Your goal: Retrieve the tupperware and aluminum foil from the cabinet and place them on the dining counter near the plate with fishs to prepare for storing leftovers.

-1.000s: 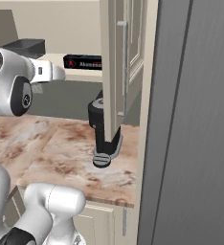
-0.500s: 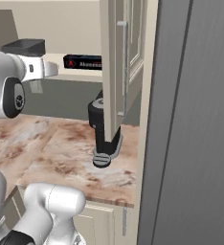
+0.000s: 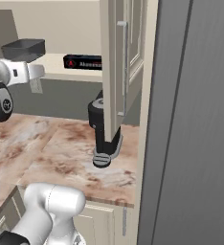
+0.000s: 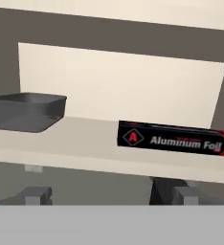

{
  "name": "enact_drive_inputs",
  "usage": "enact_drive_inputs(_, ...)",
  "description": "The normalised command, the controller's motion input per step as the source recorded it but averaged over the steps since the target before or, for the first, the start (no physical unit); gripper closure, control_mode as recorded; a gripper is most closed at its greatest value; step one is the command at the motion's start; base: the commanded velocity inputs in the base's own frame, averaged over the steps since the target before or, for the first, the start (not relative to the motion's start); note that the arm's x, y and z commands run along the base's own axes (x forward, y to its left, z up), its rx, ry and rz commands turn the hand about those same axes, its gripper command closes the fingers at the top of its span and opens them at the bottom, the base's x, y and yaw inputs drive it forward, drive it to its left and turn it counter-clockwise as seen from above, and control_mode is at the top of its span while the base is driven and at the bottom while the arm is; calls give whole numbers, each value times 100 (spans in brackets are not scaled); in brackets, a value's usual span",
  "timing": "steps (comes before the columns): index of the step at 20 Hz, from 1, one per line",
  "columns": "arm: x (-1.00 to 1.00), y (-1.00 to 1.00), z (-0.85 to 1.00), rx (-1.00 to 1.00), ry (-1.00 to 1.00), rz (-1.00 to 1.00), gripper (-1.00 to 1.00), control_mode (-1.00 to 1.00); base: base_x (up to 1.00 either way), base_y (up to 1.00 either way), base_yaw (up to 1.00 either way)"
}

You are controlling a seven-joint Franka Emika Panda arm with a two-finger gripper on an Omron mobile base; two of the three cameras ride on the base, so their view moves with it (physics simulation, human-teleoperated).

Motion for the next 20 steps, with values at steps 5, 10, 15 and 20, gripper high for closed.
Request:
enact_drive_inputs(5, 0, 35, 11, 1, 0, -10, -100, -100, 0, 0, 0)
enact_drive_inputs(10, 0, 19, 19, 5, 1, -15, -100, -100, 0, 0, 0)
enact_drive_inputs(15, 0, 13, 6, 4, 4, -27, -100, -100, 0, 0, 0)
enact_drive_inputs(20, 0, 1, 2, 8, 0, -38, -100, -100, 0, 0, 0)
